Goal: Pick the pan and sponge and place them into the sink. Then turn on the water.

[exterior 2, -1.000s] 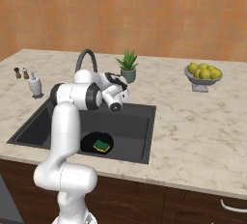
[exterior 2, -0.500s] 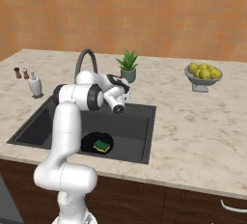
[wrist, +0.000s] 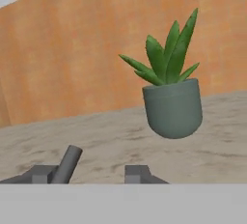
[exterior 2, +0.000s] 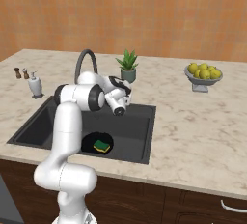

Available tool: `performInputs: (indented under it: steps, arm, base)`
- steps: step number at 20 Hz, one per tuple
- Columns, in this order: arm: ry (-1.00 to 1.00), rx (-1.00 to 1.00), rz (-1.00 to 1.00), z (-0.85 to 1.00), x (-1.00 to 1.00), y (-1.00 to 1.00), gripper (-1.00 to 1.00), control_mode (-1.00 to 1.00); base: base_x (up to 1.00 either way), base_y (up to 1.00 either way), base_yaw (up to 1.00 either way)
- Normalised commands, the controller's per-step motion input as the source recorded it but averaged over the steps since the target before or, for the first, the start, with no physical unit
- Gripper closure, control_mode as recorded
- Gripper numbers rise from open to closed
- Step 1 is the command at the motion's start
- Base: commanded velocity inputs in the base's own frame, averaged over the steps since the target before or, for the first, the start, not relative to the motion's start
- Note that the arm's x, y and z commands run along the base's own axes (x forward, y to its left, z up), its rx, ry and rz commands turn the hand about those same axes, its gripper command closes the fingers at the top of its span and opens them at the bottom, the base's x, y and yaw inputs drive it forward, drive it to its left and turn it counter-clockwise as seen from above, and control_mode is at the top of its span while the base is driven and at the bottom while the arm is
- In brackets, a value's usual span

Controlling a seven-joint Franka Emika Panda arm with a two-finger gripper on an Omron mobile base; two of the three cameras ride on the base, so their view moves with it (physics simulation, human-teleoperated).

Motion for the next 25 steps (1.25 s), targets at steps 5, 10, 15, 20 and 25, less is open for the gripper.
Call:
performInputs:
  steps: [5,10,15,20,25]
  arm:
    - [0.07,0.03,-0.07,-0.56,0.2,-1.0,1.0,-1.0]
    - [0.19,0.0,-0.01,-0.65,0.1,-1.0,1.0,-1.0]
    - [0.17,0.0,0.0,-0.71,0.02,-1.0,1.0,-1.0]
    - [0.03,0.24,0.0,-0.19,-0.02,-1.0,1.0,-1.0]
    - [0.0,0.56,0.0,0.67,0.0,-1.0,1.0,-1.0]
  base:
    - [0.0,0.0,0.0]
    - [0.0,0.0,0.0]
    - [0.0,0.0,0.0]
    - [0.0,0.0,0.0]
    - [0.0,0.0,0.0]
